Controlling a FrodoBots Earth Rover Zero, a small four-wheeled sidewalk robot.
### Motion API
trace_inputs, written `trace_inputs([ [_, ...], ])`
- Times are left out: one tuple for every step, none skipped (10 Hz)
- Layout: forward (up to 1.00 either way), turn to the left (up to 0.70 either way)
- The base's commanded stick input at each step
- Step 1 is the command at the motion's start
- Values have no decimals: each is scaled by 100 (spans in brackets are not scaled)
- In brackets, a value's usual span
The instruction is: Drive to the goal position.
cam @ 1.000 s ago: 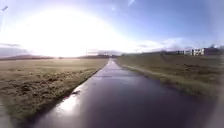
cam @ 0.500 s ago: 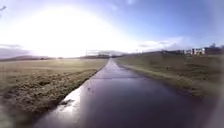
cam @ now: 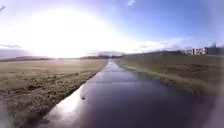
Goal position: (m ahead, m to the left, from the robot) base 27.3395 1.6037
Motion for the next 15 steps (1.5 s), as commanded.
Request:
trace_inputs([
  [100,0],
  [100,0],
  [100,0],
  [100,0],
  [100,0],
  [100,0],
  [100,0],
  [100,0],
  [100,0],
  [100,0],
  [100,0],
  [100,0],
  [100,0],
  [100,0],
  [100,0],
])
